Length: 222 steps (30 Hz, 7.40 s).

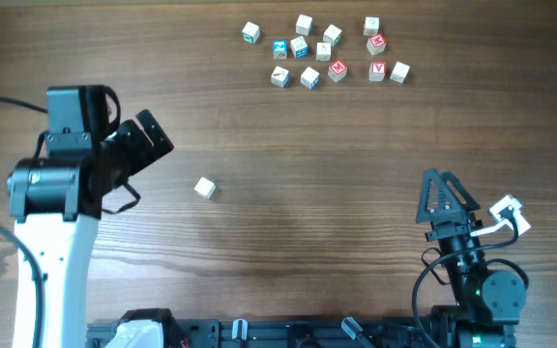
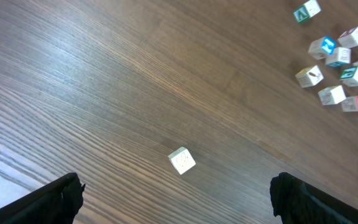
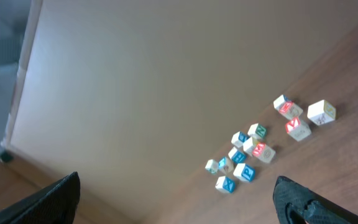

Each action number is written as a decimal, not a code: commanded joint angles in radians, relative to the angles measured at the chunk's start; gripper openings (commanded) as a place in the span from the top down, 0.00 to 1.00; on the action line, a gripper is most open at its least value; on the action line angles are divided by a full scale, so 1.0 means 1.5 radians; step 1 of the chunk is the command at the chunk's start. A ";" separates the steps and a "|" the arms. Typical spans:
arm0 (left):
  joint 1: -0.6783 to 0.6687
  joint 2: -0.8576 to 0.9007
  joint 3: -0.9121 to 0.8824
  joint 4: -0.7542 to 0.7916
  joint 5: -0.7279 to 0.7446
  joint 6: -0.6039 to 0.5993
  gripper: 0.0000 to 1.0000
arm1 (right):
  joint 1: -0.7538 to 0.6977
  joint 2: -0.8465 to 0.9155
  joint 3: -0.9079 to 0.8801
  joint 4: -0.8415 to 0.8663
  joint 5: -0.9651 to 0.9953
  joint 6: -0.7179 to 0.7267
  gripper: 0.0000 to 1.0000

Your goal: Form a tower

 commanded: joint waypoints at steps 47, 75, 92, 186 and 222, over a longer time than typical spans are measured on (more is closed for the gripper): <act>0.006 0.034 0.011 -0.005 0.010 -0.006 0.00 | 0.223 1.626 1.302 -0.302 0.215 -0.503 0.22; 0.006 0.034 0.011 -0.005 0.010 -0.006 0.00 | 0.223 1.512 1.382 -0.459 0.158 -0.519 0.79; 0.006 0.035 0.011 0.028 -0.058 -0.006 0.00 | 0.316 1.209 1.373 -0.884 -0.023 -0.462 0.81; 0.418 -0.060 -0.019 -0.135 -0.057 -0.214 0.00 | 0.669 1.371 0.828 -0.080 0.178 -0.641 0.29; 0.418 -0.060 -0.019 -0.135 -0.057 -0.214 0.00 | 0.170 1.308 0.853 -0.123 0.125 -0.469 0.00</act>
